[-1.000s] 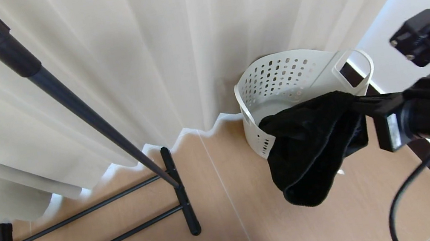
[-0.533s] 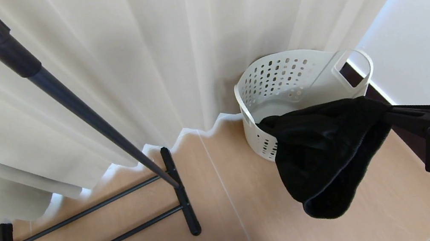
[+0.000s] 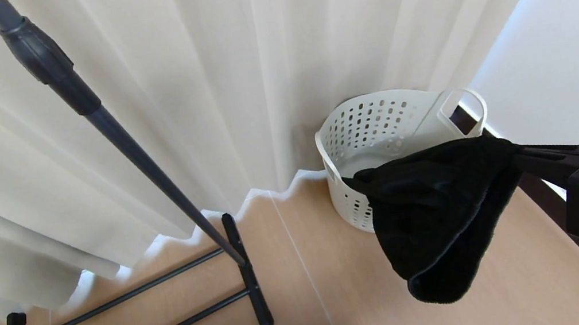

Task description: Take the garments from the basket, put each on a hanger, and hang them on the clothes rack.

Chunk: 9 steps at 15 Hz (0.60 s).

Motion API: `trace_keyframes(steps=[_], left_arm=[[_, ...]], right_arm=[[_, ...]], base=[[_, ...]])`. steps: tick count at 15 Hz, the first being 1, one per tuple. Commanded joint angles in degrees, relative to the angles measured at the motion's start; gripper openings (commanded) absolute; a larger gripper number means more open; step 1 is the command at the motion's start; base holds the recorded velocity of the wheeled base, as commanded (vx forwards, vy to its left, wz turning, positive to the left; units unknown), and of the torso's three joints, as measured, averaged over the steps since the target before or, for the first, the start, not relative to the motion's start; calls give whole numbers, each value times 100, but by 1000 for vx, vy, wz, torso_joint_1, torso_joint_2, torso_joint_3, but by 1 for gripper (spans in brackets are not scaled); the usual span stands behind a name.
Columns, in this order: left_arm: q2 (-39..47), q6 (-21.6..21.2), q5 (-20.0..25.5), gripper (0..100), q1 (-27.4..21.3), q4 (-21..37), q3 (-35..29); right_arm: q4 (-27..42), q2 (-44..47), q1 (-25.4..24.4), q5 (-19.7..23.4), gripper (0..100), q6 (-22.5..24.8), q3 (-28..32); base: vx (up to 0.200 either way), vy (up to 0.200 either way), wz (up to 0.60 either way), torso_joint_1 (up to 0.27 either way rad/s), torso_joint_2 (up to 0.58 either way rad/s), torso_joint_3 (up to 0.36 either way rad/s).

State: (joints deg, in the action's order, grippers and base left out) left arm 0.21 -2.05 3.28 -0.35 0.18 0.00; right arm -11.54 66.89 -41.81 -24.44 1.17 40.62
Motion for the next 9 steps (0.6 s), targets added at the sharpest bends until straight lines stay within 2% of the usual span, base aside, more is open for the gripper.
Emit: trace_keyframes(steps=[1, 4, 9], left_arm=[[-3, 3, 6, 100, 0, -1, 0], [-3, 3, -3, 100, 0, -1, 0], [-3, 3, -3, 100, 0, -1, 0]], right_arm=[[-6, 8, -2, 1, 0, -3, -45], [-14, -9, 7, 1, 0, -3, -72], [-6, -18, 7, 1, 0, 6, -72]], base=[[0, 0, 0, 2, 7, 198], [0, 0, 0, 9, -125, 69], [0, 0, 0, 49, -408, -143]])
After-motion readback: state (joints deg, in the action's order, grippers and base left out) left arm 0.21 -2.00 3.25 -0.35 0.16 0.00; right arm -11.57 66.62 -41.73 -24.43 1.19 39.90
